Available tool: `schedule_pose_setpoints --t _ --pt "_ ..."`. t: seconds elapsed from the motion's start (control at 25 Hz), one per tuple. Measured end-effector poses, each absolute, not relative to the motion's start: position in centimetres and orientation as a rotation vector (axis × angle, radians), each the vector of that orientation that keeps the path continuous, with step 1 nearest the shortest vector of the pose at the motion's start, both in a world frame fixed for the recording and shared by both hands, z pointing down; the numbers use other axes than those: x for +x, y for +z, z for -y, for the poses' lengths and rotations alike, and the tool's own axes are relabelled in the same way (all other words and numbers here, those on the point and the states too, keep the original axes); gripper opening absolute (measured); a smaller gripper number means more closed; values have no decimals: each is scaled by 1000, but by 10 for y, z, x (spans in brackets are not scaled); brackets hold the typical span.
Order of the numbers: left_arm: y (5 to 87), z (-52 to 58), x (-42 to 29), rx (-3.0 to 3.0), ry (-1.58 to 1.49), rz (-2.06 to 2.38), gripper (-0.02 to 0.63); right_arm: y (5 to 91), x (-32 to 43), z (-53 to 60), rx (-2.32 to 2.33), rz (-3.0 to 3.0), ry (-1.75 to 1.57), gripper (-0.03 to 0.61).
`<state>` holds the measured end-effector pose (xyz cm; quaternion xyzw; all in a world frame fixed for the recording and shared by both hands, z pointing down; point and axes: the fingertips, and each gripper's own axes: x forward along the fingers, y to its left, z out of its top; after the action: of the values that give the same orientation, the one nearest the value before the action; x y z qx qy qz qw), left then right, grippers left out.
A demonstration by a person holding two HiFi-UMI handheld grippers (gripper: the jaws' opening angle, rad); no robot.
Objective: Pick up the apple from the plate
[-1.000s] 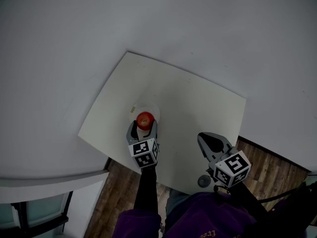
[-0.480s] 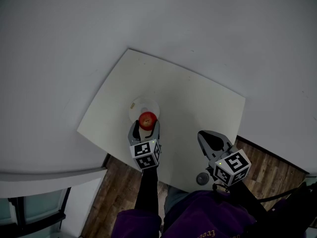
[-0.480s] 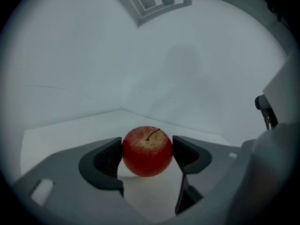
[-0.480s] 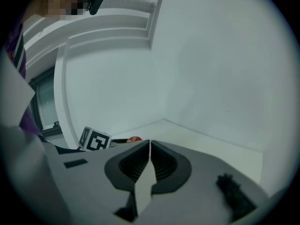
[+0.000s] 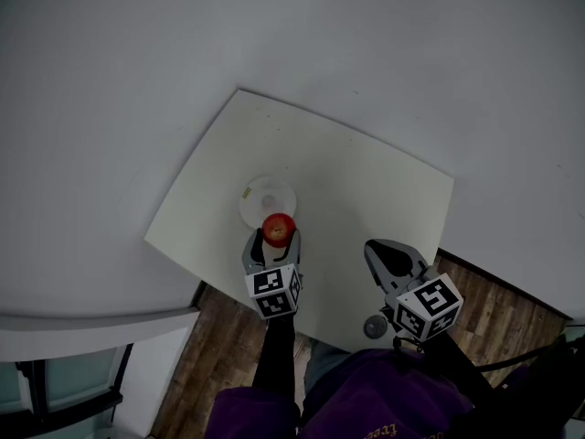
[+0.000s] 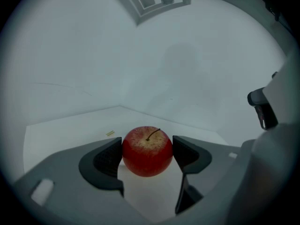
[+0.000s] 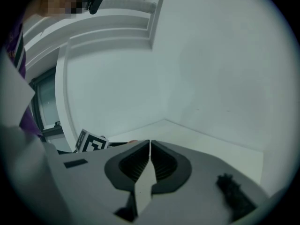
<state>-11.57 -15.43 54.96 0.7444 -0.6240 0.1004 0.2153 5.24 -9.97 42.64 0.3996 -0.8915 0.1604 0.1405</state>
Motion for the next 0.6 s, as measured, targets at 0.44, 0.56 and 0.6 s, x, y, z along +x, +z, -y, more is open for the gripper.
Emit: schedule_pose_setpoints --t 0.44,0.56,0.6 --pt "558 130 -101 2064 296 1671 345 428 50 99 1136 2578 466 12" --pt "562 124 -97 2069 314 1658 345 428 50 99 1136 2580 465 12" --pt "563 122 -96 2071 321 1654 345 428 50 99 1137 2580 465 12"
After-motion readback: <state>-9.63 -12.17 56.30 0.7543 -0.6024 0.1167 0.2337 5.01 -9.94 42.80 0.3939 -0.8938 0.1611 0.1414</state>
